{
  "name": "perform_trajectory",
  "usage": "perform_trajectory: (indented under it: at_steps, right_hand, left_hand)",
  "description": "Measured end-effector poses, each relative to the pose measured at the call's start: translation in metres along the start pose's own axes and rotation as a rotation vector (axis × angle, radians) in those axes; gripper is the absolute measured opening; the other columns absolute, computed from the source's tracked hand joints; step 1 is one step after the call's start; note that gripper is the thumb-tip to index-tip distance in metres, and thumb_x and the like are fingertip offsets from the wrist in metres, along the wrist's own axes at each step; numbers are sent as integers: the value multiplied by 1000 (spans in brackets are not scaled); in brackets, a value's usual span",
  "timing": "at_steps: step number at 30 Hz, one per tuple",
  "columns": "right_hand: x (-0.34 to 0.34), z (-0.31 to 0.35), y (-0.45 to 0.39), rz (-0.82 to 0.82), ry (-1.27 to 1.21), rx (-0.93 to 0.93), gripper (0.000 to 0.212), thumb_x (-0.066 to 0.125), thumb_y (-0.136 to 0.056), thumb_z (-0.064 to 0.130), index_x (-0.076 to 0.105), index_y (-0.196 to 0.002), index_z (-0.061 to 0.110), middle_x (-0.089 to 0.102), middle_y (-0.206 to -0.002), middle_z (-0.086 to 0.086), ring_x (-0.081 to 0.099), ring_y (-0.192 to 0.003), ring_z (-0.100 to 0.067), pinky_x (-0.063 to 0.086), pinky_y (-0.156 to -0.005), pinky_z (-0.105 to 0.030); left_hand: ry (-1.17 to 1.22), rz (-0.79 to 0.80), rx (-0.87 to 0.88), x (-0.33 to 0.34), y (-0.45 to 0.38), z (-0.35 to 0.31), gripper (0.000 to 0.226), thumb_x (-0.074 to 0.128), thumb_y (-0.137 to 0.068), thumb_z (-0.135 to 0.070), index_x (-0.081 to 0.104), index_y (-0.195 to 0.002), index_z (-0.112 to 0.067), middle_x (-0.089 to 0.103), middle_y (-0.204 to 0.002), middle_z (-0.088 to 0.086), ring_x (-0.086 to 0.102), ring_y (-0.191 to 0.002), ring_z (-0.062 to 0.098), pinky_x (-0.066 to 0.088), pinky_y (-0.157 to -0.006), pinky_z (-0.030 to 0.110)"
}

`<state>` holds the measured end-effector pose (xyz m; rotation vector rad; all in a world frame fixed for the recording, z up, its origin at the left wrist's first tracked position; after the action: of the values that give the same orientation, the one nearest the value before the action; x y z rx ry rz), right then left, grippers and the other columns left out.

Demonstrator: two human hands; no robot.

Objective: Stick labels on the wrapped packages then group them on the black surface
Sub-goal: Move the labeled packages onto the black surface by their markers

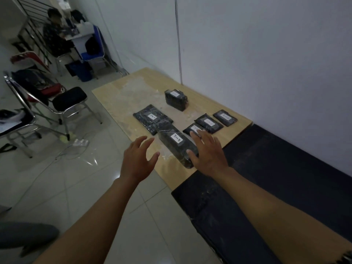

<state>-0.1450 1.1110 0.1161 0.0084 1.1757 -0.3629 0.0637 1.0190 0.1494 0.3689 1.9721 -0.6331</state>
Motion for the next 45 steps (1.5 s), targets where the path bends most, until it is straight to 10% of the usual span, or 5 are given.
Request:
perform_trajectory:
  at_steps: [16, 33, 45]
  right_hand:
    - [74, -9, -106, -73, 44, 331, 80, 43, -89, 62, 32, -154, 18, 31, -159, -10, 24, -148, -32, 24, -116, -57]
    - [179, -39, -146, 282, -33, 537, 122, 68, -67, 79, -1, -158, 36, 4, -167, 0, 3, -153, -23, 7, -122, -51]
    - [152, -80, -92, 171, -16, 749, 109, 64, -70, 68, 7, -157, 36, 39, -147, 3, 41, -127, -24, 34, -103, -43]
  left_hand:
    - [107, 258, 364, 91, -178, 76, 58, 62, -85, -46, 56, -136, -19, 54, -136, 9, 52, -124, 28, 51, -95, 50]
    - [169, 469, 619, 201, -257, 69, 54, 70, -86, -34, 57, -134, -13, 56, -133, 12, 52, -122, 30, 45, -103, 43]
    - [183, 586, 786, 251, -281, 7, 53, 43, -95, -49, 62, -128, -12, 61, -128, 11, 58, -114, 29, 50, -94, 41]
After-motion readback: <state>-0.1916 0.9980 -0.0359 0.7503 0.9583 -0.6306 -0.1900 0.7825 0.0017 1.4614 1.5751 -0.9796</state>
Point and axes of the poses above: each hand's wrist, its own y-axis away from the middle knuckle, its own x-axis out of the palm, z = x × y, the point moved 8 cm from there along -y, towards the middle knuckle
